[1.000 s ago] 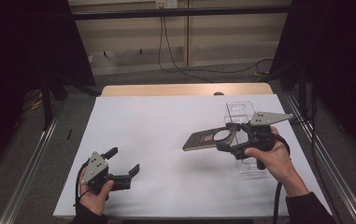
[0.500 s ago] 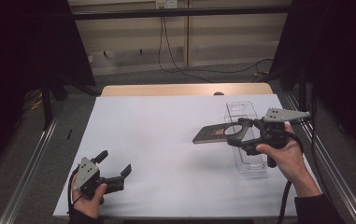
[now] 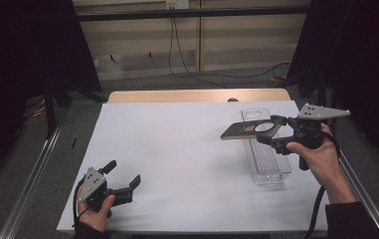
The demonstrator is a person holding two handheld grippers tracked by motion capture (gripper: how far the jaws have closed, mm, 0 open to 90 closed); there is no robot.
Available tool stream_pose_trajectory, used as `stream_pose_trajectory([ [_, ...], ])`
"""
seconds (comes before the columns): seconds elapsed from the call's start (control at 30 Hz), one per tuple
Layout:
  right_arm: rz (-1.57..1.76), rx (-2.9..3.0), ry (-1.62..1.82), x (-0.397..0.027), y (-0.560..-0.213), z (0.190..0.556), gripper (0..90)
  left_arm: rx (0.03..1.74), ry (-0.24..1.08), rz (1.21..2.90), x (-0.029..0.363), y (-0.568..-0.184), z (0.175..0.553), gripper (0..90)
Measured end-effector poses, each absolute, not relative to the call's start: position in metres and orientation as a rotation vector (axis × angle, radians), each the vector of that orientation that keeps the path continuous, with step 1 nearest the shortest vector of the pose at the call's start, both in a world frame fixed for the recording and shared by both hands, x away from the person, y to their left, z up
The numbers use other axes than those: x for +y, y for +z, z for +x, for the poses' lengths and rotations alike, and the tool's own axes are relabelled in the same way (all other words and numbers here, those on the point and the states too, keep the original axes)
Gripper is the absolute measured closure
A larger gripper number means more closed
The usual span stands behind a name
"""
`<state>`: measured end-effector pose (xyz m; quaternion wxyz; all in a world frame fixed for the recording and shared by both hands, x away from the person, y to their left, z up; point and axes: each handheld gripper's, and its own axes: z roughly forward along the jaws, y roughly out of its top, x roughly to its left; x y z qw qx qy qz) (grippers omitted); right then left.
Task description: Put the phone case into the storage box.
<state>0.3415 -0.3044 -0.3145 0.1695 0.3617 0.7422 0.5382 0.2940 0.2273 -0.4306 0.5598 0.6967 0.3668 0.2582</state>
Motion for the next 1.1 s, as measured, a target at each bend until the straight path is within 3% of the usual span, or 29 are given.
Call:
stream_pose_trajectory([
  [1.1,1.268,2.045,1.266,-0.343,-0.308,0.38,11.9,0.866,0.599,1.644,0.227,-0.428,0.294,3.2],
])
